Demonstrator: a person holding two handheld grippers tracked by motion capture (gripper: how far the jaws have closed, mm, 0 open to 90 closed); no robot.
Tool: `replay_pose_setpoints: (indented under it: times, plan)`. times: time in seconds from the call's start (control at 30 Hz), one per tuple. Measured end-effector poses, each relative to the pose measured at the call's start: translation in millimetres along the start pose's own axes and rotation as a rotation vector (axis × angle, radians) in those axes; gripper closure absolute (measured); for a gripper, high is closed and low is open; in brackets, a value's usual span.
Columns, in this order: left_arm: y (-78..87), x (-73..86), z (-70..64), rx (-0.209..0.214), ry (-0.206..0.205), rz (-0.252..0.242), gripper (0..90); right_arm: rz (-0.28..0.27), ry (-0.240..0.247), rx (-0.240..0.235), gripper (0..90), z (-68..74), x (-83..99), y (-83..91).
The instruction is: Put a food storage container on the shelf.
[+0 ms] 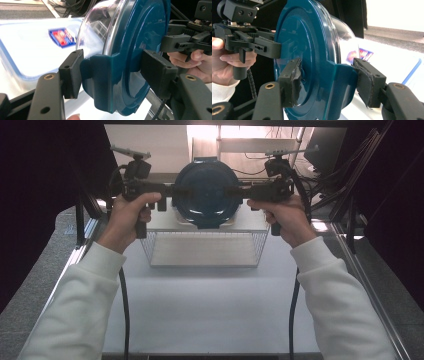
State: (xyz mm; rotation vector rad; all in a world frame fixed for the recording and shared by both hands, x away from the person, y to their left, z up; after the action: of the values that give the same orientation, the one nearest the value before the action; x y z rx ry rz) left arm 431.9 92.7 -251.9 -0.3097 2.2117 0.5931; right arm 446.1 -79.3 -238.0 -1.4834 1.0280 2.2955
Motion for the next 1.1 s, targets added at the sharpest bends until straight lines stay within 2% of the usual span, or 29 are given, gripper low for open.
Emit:
replay_pose_setpoints:
  times: [0.03,0.07,0.13,0.2,0.3,0.4,0.47,0.57,0.63,0.7,0.77,0.8,0.83,0.87,0.93,0.97,1.0,1.03,1.07,1.1]
  plan:
    - [0.0,0.0,0.0,0.0,0.0,0.0,35.9,0.0,0.0,0.0,41.3,0.0,0.0,0.0]
    - [-2.9,-14.3,2.8,-0.012,0.003,0.002,35.9,0.009,-0.015,-0.002,41.2,-6.9,-11.9,-3.9]
    - [-3.6,-17.9,4.0,-0.013,0.005,0.005,35.9,0.009,-0.021,-0.003,41.2,-10.6,-17.1,-5.5]
    - [-7.0,-25.6,9.9,-0.01,0.018,0.012,35.9,0.021,-0.034,-0.005,41.2,-19.3,-26.5,-11.1]
    - [-12.6,-29.6,21.1,-0.006,0.043,0.018,35.9,0.034,-0.05,-0.007,41.2,-25.7,-28.8,-17.6]
    - [-19.9,-32.3,37.1,-0.024,0.083,0.028,35.5,0.059,-0.079,-0.01,41.1,-36.2,-27.4,-29.7]
    - [-23.7,-34.0,46.1,-0.035,0.092,0.042,35.2,0.076,-0.108,-0.018,41.0,-43.9,-25.3,-39.4]
    - [-29.8,-32.9,61.1,-0.031,0.119,0.067,35.0,0.096,-0.144,-0.024,41.0,-54.4,-20.5,-53.8]
    - [-31.5,-31.9,64.0,-0.032,0.124,0.073,35.0,0.104,-0.149,-0.024,40.9,-56.8,-18.9,-56.5]
    - [-33.7,-32.0,69.2,-0.027,0.153,0.058,34.8,0.114,-0.168,-0.027,40.9,-61.2,-15.4,-61.8]
    - [-34.4,-33.4,72.1,-0.024,0.164,0.046,35.3,0.106,-0.2,-0.033,40.9,-64.3,-15.9,-64.3]
    - [-36.2,-34.9,76.9,-0.018,0.193,0.035,35.3,0.103,-0.22,-0.039,40.8,-67.2,-16.6,-66.7]
    - [-36.2,-34.9,76.9,-0.018,0.193,0.035,35.2,0.098,-0.241,-0.04,40.8,-69.8,-17.2,-68.9]
    - [-37.9,-36.1,81.9,-0.007,0.228,0.018,35.1,0.097,-0.26,-0.039,40.7,-70.8,-17.4,-70.2]
    - [-39.1,-36.3,84.5,-0.008,0.241,0.014,34.4,0.097,-0.312,-0.039,40.5,-75.0,-17.5,-74.8]
    - [-42.6,-36.2,89.3,-0.008,0.267,0.013,33.9,0.101,-0.34,-0.042,40.5,-77.9,-17.1,-77.1]
    - [-42.6,-36.2,89.3,-0.008,0.267,0.013,33.3,0.101,-0.34,-0.042,40.5,-77.9,-17.1,-77.1]
    - [-43.8,-35.9,91.1,-0.009,0.275,0.015,33.3,0.107,-0.375,-0.047,40.5,-81.1,-16.3,-80.0]
    - [-47.5,-34.9,95.9,-0.006,0.301,0.016,32.0,0.115,-0.419,-0.051,40.5,-85.2,-14.6,-83.7]
    - [-49.2,-34.7,97.7,-0.004,0.311,0.01,31.4,0.123,-0.441,-0.051,40.4,-87.5,-13.2,-85.8]
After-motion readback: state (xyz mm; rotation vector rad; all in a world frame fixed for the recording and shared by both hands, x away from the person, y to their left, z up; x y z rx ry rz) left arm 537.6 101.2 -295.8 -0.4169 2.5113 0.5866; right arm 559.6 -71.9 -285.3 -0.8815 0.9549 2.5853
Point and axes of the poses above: each handheld gripper's, and its own axes: y roughly backward along the jaws, x roughly out of its underside, z roughly to its left, the point moved 9 cm from there along -y, roughly forward along the jaws, and after that the axes turned 8 degrees about x, right-handed, at the moved point
